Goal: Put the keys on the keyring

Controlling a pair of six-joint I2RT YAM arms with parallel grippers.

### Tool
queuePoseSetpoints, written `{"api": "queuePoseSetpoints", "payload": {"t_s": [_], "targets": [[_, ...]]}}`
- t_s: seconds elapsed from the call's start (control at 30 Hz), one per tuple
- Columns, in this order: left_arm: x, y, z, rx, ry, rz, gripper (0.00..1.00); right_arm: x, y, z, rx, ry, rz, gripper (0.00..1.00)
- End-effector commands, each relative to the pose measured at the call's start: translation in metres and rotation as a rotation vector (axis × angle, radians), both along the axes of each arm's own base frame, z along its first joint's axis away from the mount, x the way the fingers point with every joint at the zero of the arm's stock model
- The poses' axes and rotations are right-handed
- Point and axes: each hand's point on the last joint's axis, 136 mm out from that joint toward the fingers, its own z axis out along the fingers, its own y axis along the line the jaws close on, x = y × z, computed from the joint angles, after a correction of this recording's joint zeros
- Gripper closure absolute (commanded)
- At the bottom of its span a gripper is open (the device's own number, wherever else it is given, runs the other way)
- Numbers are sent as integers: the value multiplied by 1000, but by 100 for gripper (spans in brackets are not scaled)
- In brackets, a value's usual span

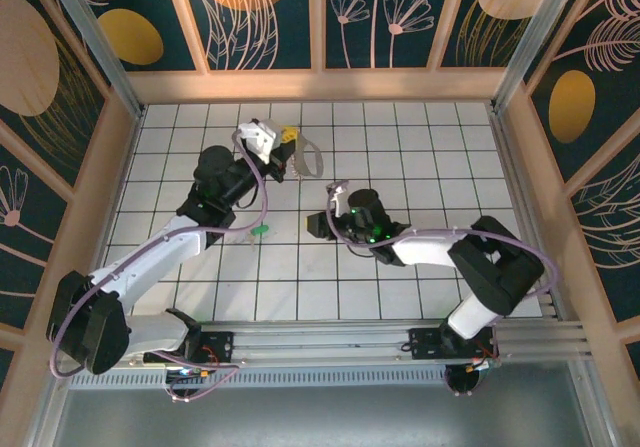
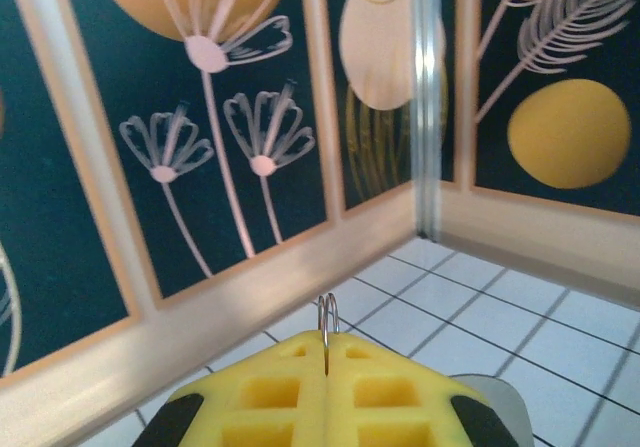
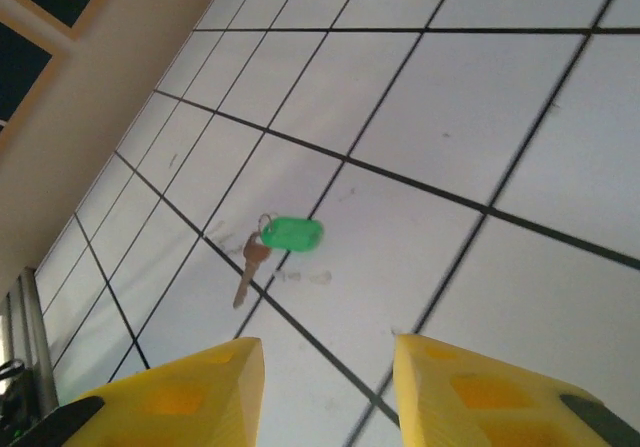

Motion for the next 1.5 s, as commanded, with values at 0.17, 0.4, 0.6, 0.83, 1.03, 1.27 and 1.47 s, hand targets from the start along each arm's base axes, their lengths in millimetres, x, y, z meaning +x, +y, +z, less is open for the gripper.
{"api": "queuePoseSetpoints", "payload": {"t_s": [0.17,0.4,0.6,0.83,1.03,1.27,1.47], "targets": [[48,30,38,-41,-46,141,100,6,65,-12,-166,-100,70,61],[78,53,55,-72,-51,184,100,10,99,-50,-319,-76,104,63],[92,70,64,-86,-56,211,100,11,126,-72,-393,-87,143,62],[99,90,74,-101,-60,226,100,10,149,-91,-456,-109,196,60],[101,94,75,-99,-57,227,100,2,162,-100,-479,-118,247,59],[104,96,76,-101,-54,223,100,-3,166,-111,-551,-148,260,57],[103,94,77,-109,-48,212,100,5,143,-122,-626,-154,187,60]]}}
